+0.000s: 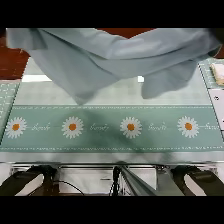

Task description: Fold the shirts.

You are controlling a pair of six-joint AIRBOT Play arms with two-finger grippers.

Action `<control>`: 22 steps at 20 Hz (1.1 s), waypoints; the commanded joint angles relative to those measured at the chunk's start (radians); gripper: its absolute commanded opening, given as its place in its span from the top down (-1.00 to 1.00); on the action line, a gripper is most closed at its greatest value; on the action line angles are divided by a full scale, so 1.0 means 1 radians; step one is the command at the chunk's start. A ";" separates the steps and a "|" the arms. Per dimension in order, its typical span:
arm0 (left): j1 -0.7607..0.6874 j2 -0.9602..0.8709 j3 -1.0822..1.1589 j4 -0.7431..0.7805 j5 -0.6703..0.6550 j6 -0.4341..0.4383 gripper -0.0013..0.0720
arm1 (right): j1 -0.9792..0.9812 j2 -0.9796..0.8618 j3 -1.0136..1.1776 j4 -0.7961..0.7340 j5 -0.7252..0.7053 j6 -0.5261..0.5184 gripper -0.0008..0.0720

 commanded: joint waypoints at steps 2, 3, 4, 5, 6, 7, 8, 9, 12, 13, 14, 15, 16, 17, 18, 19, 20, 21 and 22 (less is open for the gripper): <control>-0.023 0.181 0.010 -0.002 0.017 -0.067 0.91 | -0.003 0.090 0.053 0.040 0.052 0.097 0.89; -0.033 0.208 0.010 -0.002 0.011 -0.089 0.91 | -0.003 0.108 0.053 0.058 0.065 0.111 0.89; -0.042 0.229 0.010 -0.002 0.009 -0.109 0.91 | -0.003 0.127 0.053 0.060 0.073 0.130 0.89; -0.047 0.251 0.010 -0.002 0.009 -0.130 0.91 | -0.003 0.146 0.053 0.056 0.078 0.142 0.89; -0.047 0.271 0.010 -0.002 0.007 -0.150 0.91 | -0.004 0.166 0.053 0.053 0.080 0.153 0.89; -0.047 0.286 0.010 -0.002 0.002 -0.166 0.91 | -0.004 0.184 0.053 0.041 0.082 0.173 0.89; -0.047 0.297 0.010 -0.002 -0.010 -0.188 0.91 | -0.004 0.201 0.053 0.016 0.091 0.191 0.89; -0.047 0.302 0.010 -0.002 -0.032 -0.211 0.91 | -0.004 0.213 0.053 -0.027 0.112 0.206 0.89; -0.047 0.288 -0.016 0.000 -0.130 -0.270 0.91 | -0.004 0.191 0.053 -0.247 0.365 0.234 0.89; -0.047 0.283 -0.059 0.000 -0.150 -0.288 0.91 | -0.004 0.155 0.051 -0.293 0.480 0.226 0.89; -0.047 0.281 -0.118 -0.001 -0.160 -0.301 0.91 | -0.003 0.107 0.042 -0.303 0.583 0.200 0.89; -0.047 0.278 -0.200 -0.002 -0.161 -0.303 0.91 | -0.003 0.060 0.026 -0.284 0.634 0.186 0.89; -0.047 0.275 -0.288 -0.002 -0.158 -0.302 0.91 | -0.003 0.013 0.002 -0.239 0.634 0.168 0.89; -0.047 0.270 -0.390 -0.001 -0.151 -0.296 0.91 | -0.003 -0.035 -0.026 -0.211 0.603 0.159 0.89; -0.047 0.266 -0.498 -0.001 -0.116 -0.273 0.91 | -0.003 -0.082 -0.050 -0.204 0.566 0.141 0.89; -0.047 0.262 -0.597 -0.001 -0.058 -0.250 0.91 | -0.003 -0.132 -0.074 -0.208 0.528 0.119 0.89; -0.047 0.254 -0.697 0.000 0.027 -0.219 0.91 | -0.003 -0.190 -0.096 -0.224 0.483 0.105 0.89; -0.047 0.240 -0.779 0.000 0.119 -0.198 0.91 | -0.003 -0.246 -0.111 -0.234 0.439 0.090 0.89; -0.047 0.217 -0.854 0.000 0.225 -0.184 0.91 | -0.003 -0.312 -0.116 -0.246 0.387 0.076 0.89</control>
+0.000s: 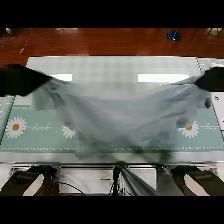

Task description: Fold the shirts.

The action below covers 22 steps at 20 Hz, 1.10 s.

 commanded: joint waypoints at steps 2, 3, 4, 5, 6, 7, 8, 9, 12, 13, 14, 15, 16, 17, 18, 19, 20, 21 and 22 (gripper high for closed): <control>0.000 -0.108 -0.323 -0.002 0.395 0.085 0.91 | 0.000 -0.271 -0.041 -0.023 -0.209 -0.087 0.89; 0.000 -0.158 -0.340 -0.002 0.457 0.103 0.91 | 0.000 -0.331 -0.041 -0.008 -0.272 -0.110 0.89; 0.000 -0.221 -0.340 -0.003 0.502 0.106 0.91 | 0.000 -0.383 -0.041 0.008 -0.321 -0.124 0.89; 0.000 -0.278 -0.340 -0.015 0.544 0.114 0.91 | 0.000 -0.433 -0.041 0.028 -0.362 -0.138 0.89; 0.000 -0.336 -0.340 -0.025 0.586 0.121 0.91 | 0.000 -0.474 -0.041 0.041 -0.393 -0.143 0.89; 0.000 -0.386 -0.340 -0.027 0.621 0.121 0.91 | 0.000 -0.507 -0.041 0.047 -0.417 -0.143 0.89; 0.000 -0.433 -0.340 -0.033 0.654 0.121 0.91 | 0.000 -0.536 -0.041 0.045 -0.440 -0.142 0.89; 0.000 -0.473 -0.340 -0.048 0.692 0.121 0.91 | 0.000 -0.557 -0.041 0.043 -0.467 -0.141 0.89; 0.000 -0.526 -0.340 -0.102 0.819 0.121 0.91 | 0.000 -0.581 -0.041 0.021 -0.593 -0.139 0.89; -0.002 -0.528 -0.340 -0.112 0.869 0.121 0.91 | 0.000 -0.581 -0.041 0.017 -0.654 -0.140 0.89; -0.009 -0.528 -0.340 -0.111 0.924 0.121 0.91 | 0.000 -0.581 -0.041 0.019 -0.710 -0.139 0.89; -0.021 -0.528 -0.340 -0.110 0.966 0.123 0.91 | 0.000 -0.581 -0.041 0.018 -0.758 -0.140 0.89; -0.034 -0.531 -0.340 -0.111 0.992 0.143 0.91 | 0.000 -0.581 -0.041 0.019 -0.790 -0.139 0.88; -0.050 -0.538 -0.340 -0.111 1.002 0.166 0.91 | 0.000 -0.583 -0.041 0.022 -0.812 -0.139 0.87; -0.065 -0.548 -0.340 -0.111 0.996 0.178 0.91 | 0.000 -0.587 -0.041 0.021 -0.814 -0.139 0.75; -0.079 -0.562 -0.340 -0.111 0.980 0.177 0.91 | 0.000 -0.592 -0.041 0.021 -0.802 -0.139 0.61; -0.090 -0.574 -0.340 -0.111 0.956 0.177 0.90 | 0.000 -0.597 -0.041 0.021 -0.780 -0.139 0.53; -0.101 -0.587 -0.340 -0.111 0.928 0.177 0.90 | 0.000 -0.600 -0.041 0.021 -0.752 -0.139 0.53; -0.109 -0.595 -0.340 -0.111 0.909 0.177 0.89 | 0.000 -0.603 -0.041 0.021 -0.731 -0.139 0.53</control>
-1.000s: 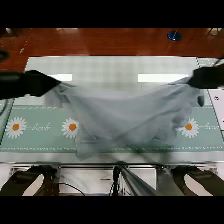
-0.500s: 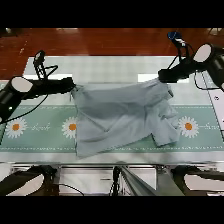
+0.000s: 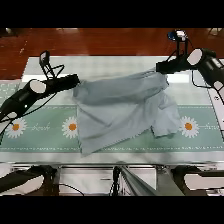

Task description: Fold the shirts.

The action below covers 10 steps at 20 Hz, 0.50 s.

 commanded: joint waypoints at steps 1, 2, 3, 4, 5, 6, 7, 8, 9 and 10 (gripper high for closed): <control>-0.032 -0.033 0.000 -0.004 -0.037 0.011 0.54 | 0.000 -0.010 0.000 0.003 0.036 0.000 0.30; -0.031 -0.031 0.000 -0.005 -0.037 0.006 0.01 | 0.000 -0.007 0.001 0.003 0.049 0.000 -0.19; -0.018 -0.020 0.009 -0.003 -0.045 0.008 -0.32 | -0.001 0.008 0.007 -0.001 0.079 0.000 -0.62; 0.013 -0.005 0.032 0.003 -0.082 0.008 -0.41 | -0.007 0.032 0.025 -0.035 0.122 0.000 -0.65; 0.066 0.018 0.074 0.024 -0.162 0.008 -0.51 | -0.011 0.064 0.053 -0.116 0.178 -0.001 -0.65; 0.132 0.043 0.123 0.054 -0.270 0.008 -0.51 | -0.018 0.097 0.079 -0.226 0.229 -0.001 -0.65; 0.200 0.063 0.170 0.098 -0.401 0.008 -0.51 | -0.034 0.137 0.092 -0.357 0.257 0.004 -0.64; 0.267 0.076 0.212 0.164 -0.560 0.007 -0.51 | -0.063 0.172 0.092 -0.442 0.259 0.026 -0.64; 0.342 0.080 0.248 0.235 -0.760 0.003 -0.51 | -0.105 0.197 0.091 -0.486 0.264 0.031 -0.64; 0.410 0.080 0.261 0.279 -0.943 -0.012 -0.51 | -0.156 0.208 0.091 -0.483 0.276 0.031 -0.64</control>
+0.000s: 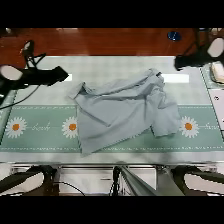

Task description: Fold the shirts.

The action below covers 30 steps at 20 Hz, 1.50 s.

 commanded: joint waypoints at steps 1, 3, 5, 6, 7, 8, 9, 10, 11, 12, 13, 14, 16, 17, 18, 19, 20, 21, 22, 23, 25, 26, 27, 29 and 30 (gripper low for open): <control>0.232 0.024 0.069 0.153 -0.641 -0.013 -0.51 | -0.132 0.060 0.016 -0.136 0.079 0.017 -0.64; 0.329 0.059 -0.005 0.087 -0.824 0.045 -0.51 | -0.240 0.039 0.014 -0.006 0.110 0.011 -0.64; 0.389 0.145 -0.127 -0.039 -0.800 0.059 -0.52 | -0.317 0.021 -0.009 0.092 0.122 -0.014 -0.61; 0.402 0.193 -0.196 -0.069 -0.769 0.073 -0.54 | -0.343 0.022 -0.036 0.115 0.113 -0.022 -0.59; 0.402 0.232 -0.261 -0.068 -0.746 0.077 -0.55 | -0.359 0.021 -0.060 0.123 0.109 -0.022 -0.59; 0.400 0.264 -0.334 -0.076 -0.721 0.084 -0.86 | -0.370 0.021 -0.089 0.136 0.098 -0.021 -0.59; 0.396 0.287 -0.404 -0.097 -0.707 0.084 -1.00 | -0.378 0.021 -0.114 0.152 0.084 -0.022 -0.59; 0.385 0.300 -0.475 -0.114 -0.705 0.093 -1.00 | -0.378 0.021 -0.143 0.159 0.069 -0.022 -0.59; 0.370 0.304 -0.534 -0.118 -0.697 0.098 -1.00 | -0.378 0.021 -0.168 0.159 0.061 -0.024 -0.59; 0.346 0.304 -0.593 -0.121 -0.678 0.098 -1.00 | -0.376 0.021 -0.193 0.164 0.058 -0.024 -0.59; 0.321 0.304 -0.641 -0.123 -0.646 0.098 -1.00 | -0.376 0.021 -0.214 0.164 0.058 -0.025 -0.59; 0.290 0.304 -0.683 -0.132 -0.605 0.098 -1.00 | -0.376 0.021 -0.231 0.163 0.059 -0.025 -0.59; 0.226 0.303 -0.731 -0.151 -0.533 0.096 -1.00 | -0.376 0.021 -0.257 0.164 0.059 -0.029 -0.59; 0.195 0.302 -0.741 -0.156 -0.500 0.088 -1.00 | -0.376 0.021 -0.261 0.164 0.060 -0.030 -0.59; 0.159 0.302 -0.743 -0.156 -0.465 0.068 -1.00 | -0.376 0.022 -0.261 0.170 0.058 -0.033 -0.59; 0.123 0.301 -0.743 -0.156 -0.426 0.048 -1.00 | -0.376 0.022 -0.261 0.186 0.056 -0.039 -0.59; 0.084 0.298 -0.743 -0.156 -0.396 0.023 -1.00 | -0.376 0.022 -0.261 0.198 0.052 -0.044 -0.59; 0.044 0.286 -0.743 -0.155 -0.378 0.002 -1.00 | -0.376 0.022 -0.261 0.211 0.051 -0.048 -0.59; 0.010 0.269 -0.743 -0.155 -0.368 -0.012 -1.00 | -0.376 0.022 -0.261 0.216 0.052 -0.048 -0.59; -0.024 0.247 -0.742 -0.154 -0.360 -0.028 -1.00 | -0.376 0.022 -0.261 0.217 0.053 -0.048 -0.59; -0.091 0.194 -0.742 -0.155 -0.335 -0.067 -1.00 | -0.376 0.022 -0.261 0.216 0.054 -0.048 -0.59; -0.127 0.167 -0.742 -0.155 -0.315 -0.084 -1.00 | -0.376 0.022 -0.261 0.218 0.054 -0.048 -0.59; -0.163 0.142 -0.739 -0.156 -0.290 -0.096 -1.00 | -0.376 0.022 -0.261 0.220 0.054 -0.048 -0.59; -0.232 0.107 -0.732 -0.192 -0.237 -0.105 -1.00 | -0.376 0.022 -0.261 0.219 0.054 -0.048 -0.59; -0.261 0.098 -0.728 -0.224 -0.200 -0.105 -1.00 | -0.376 0.022 -0.261 0.219 0.054 -0.048 -0.59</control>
